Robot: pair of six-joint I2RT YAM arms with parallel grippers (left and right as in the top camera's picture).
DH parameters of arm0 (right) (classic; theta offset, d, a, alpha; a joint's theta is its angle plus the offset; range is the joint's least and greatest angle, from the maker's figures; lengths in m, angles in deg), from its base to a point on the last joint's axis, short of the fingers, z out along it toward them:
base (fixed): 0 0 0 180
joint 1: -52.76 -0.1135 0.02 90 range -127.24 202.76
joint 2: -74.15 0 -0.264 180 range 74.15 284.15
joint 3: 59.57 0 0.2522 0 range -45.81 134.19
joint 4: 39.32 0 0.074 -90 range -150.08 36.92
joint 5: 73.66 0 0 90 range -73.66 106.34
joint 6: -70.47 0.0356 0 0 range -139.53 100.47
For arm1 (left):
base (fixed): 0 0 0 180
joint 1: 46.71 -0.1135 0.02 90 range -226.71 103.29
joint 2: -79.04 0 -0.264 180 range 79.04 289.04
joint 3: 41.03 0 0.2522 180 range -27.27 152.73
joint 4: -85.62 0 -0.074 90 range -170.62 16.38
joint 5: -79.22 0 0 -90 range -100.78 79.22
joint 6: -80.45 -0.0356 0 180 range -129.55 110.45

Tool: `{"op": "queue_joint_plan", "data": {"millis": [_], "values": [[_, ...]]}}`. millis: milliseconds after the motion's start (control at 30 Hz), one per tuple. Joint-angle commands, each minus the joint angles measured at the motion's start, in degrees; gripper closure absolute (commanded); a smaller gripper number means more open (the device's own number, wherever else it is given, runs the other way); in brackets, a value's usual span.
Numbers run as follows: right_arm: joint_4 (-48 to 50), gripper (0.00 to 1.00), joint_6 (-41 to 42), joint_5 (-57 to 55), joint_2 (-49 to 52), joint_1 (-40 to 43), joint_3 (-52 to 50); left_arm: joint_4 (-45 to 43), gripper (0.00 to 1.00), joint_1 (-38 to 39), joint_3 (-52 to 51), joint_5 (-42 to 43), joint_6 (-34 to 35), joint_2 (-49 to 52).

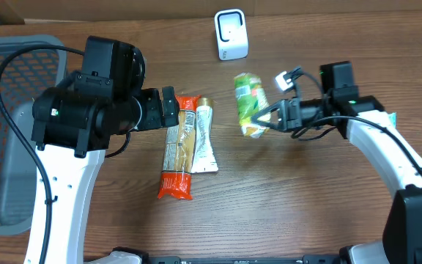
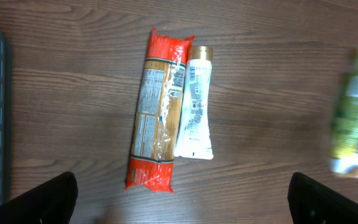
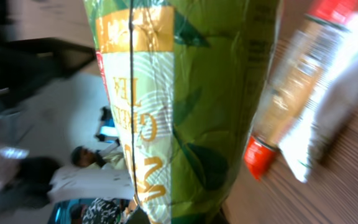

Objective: Scan the item barcode
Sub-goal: 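Lift the drink pouch and carry it toward the scanner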

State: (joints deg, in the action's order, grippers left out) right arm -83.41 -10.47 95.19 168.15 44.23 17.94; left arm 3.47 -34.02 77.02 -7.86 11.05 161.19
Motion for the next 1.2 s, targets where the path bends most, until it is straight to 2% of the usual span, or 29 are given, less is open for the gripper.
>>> {"op": "queue_joint_plan", "data": {"millis": [0,167,267,400,633,733,800,1167], "values": [[2.8,0.96,1.11,11.08,-2.8,1.36,1.7,-0.09,0.01,0.09,0.87,-0.15,-1.31,0.13],[10.47,0.96,11.23,11.08,-4.81,1.53,2.43,-0.09,0.0,0.09,0.87,-0.15,-1.31,0.13],[18.27,0.96,19.26,11.08,-6.69,1.53,3.13,-0.09,0.0,0.09,0.87,-0.15,-1.31,0.13],[33.53,0.96,33.46,11.08,-9.33,1.53,3.3,-0.09,0.0,0.09,0.87,-0.15,-1.31,0.13],[68.04,0.96,62.82,11.08,-11.28,1.53,3.3,-0.09,0.0,0.09,0.87,-0.15,-1.31,0.13],[76.91,0.96,70.27,11.06,-11.28,1.53,3.3,-0.09,0.01,0.09,0.87,-0.15,-1.31,0.13],[79.93,0.96,72.98,11.06,-11.28,1.53,3.3,-0.09,0.0,0.09,0.87,-0.15,-1.31,0.13],[79.21,0.96,76.67,6.21,-10.84,1.55,4.39,-0.07,0.0,0.09,0.87,-0.15,-1.31,0.13]]}}
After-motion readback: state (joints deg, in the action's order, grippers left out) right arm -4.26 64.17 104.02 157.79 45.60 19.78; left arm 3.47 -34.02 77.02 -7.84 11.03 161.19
